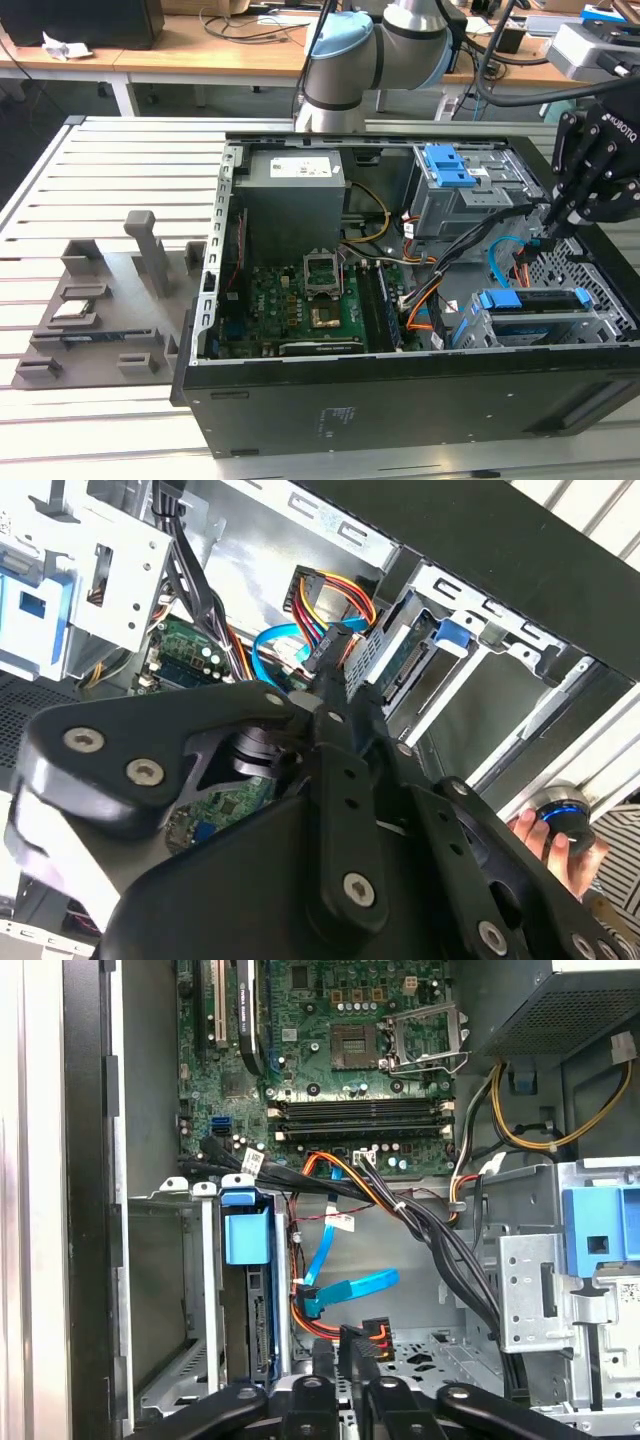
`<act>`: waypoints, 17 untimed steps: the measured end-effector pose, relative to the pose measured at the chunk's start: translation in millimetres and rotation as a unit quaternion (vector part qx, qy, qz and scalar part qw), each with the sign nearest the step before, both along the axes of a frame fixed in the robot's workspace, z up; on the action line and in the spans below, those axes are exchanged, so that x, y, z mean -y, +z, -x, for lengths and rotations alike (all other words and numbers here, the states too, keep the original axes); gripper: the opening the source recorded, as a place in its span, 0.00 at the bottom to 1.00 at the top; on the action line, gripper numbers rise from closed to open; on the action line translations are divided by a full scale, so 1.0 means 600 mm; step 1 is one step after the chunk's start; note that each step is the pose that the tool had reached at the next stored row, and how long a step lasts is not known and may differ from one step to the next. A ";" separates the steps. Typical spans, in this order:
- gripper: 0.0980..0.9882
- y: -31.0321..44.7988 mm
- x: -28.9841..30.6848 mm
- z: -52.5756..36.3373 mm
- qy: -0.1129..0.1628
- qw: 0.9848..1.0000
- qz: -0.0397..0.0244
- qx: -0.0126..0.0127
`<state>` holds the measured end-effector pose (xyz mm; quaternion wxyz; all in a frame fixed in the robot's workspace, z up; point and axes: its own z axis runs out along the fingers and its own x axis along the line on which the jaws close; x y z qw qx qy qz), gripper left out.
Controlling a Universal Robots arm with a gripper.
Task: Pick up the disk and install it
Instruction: 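Insert the first disk wire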
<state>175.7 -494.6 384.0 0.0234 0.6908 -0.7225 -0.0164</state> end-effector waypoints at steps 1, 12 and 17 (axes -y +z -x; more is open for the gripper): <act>0.15 0.000 0.0000 0.000 0.000 1.000 0.000 0.000; 0.23 -0.001 -0.0407 -0.002 0.000 1.000 0.001 0.000; 0.23 -0.007 -0.0365 -0.003 0.000 1.000 0.013 0.000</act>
